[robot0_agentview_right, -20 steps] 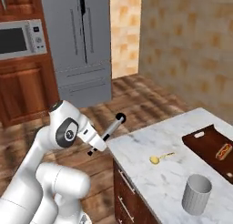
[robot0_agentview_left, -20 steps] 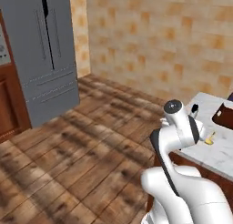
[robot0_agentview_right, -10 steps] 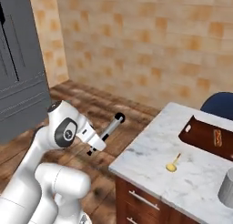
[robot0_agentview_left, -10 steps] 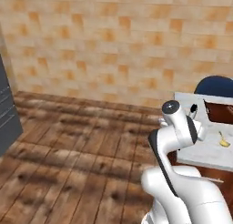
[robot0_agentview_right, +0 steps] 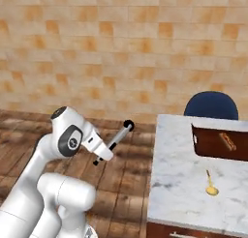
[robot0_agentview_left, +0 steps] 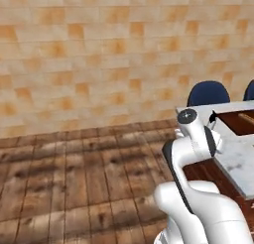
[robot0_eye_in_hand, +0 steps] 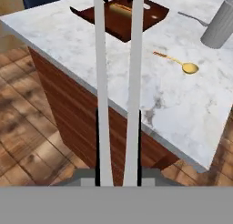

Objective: Take the tongs from the drawer on the right and place them on the dining counter next to the tray containing the hot dog.

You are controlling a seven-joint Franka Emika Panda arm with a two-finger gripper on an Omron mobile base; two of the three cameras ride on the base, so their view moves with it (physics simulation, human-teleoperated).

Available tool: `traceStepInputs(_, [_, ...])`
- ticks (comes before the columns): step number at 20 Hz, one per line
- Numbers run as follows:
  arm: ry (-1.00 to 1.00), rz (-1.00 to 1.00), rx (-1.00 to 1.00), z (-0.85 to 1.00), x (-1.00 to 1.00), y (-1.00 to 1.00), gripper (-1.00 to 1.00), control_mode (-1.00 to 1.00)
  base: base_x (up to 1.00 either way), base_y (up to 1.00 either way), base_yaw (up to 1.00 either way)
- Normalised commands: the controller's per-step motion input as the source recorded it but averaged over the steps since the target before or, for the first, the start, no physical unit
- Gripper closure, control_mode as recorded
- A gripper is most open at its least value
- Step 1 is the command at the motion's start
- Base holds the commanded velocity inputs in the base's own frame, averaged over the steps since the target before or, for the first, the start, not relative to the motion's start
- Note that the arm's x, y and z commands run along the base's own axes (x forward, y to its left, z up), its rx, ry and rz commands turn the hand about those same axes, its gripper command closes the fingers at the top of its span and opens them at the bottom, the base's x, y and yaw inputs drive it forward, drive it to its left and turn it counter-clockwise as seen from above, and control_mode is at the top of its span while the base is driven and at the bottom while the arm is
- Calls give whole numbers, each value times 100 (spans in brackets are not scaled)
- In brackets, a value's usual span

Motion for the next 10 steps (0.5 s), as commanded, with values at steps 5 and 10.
traceStepInputs(5, [0,0,0,0,0,0,100,100,100,100,-44])
traceStepInputs(10, [0,0,0,0,0,0,100,100,100,100,-53])
